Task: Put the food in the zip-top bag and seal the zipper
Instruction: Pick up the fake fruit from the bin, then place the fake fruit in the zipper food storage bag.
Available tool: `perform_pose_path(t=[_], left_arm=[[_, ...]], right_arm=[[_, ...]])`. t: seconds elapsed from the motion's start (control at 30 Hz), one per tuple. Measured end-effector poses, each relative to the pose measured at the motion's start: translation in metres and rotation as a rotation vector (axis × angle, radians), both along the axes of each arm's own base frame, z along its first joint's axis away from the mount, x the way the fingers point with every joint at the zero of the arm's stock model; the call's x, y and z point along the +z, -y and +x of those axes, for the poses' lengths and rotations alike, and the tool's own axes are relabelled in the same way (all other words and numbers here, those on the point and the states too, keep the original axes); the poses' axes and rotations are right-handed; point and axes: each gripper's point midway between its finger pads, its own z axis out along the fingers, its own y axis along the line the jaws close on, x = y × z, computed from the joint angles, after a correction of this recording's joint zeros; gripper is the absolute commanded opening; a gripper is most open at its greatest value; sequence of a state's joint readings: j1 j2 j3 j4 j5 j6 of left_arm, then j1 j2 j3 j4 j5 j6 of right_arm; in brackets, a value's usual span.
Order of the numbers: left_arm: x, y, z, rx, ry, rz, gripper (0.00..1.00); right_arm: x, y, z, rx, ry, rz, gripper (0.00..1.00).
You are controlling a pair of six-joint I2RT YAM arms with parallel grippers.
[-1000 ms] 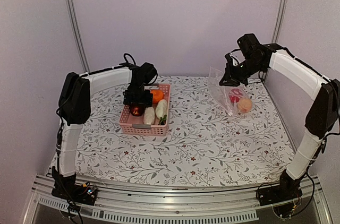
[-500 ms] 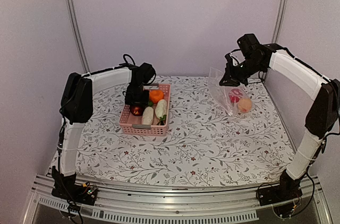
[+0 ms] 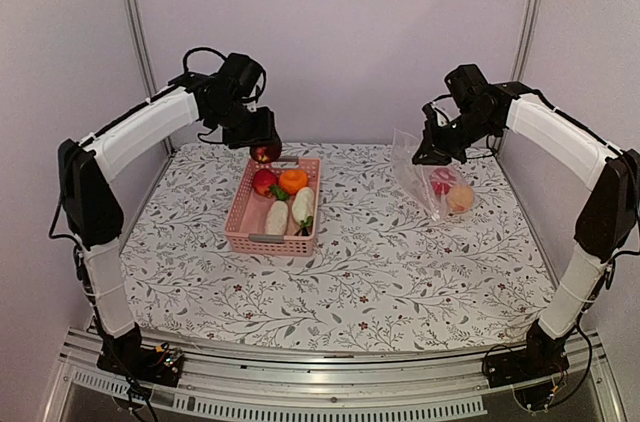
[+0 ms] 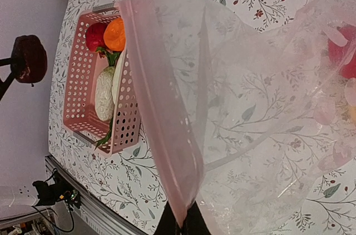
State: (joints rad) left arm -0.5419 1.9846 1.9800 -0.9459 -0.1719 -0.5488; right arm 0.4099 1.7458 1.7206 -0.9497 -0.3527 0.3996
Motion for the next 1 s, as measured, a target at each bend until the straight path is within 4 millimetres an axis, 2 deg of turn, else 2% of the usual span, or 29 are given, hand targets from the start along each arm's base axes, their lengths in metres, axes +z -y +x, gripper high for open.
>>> perform_pose_path(t=[0.07, 0.1, 0.2, 0.3, 0.47, 0.6, 0.87, 1.0], left_arm=[[0.037, 0.016, -0.006, -0.05, 0.08, -0.124, 0.49], [0.05, 0.022, -0.009, -0.071, 0.112, -0.168, 0.49], [0.087, 0.058, -0.022, -0.193, 0.203, -0.323, 0.49], [0.112, 0.102, -0.038, -0.344, 0.274, -0.443, 0.49], [0.132, 0.163, -0.07, -0.56, 0.315, -0.584, 0.48], [0.123, 0.195, -0.084, -0.653, 0.297, -0.63, 0.47], [0.065, 0.235, -0.084, -0.69, 0.196, -0.604, 0.46], [0.061, 0.24, -0.07, -0.647, 0.204, -0.587, 0.67]], right_arm=[[0.0, -0.002, -0.002, 0.006, -0.003, -0.001, 0.0], [0.0, -0.003, -0.003, 0.009, -0.004, -0.001, 0.0], [0.003, -0.008, -0.006, 0.02, -0.002, 0.002, 0.0], [0.013, -0.016, -0.007, 0.034, 0.016, 0.016, 0.0], [0.032, -0.031, -0.007, 0.056, 0.038, 0.072, 0.0], [0.039, -0.037, -0.004, 0.06, 0.039, 0.105, 0.0], [0.044, -0.044, -0.006, 0.057, 0.01, 0.161, 0.0], [0.044, -0.04, -0.004, 0.03, -0.012, 0.173, 0.0]])
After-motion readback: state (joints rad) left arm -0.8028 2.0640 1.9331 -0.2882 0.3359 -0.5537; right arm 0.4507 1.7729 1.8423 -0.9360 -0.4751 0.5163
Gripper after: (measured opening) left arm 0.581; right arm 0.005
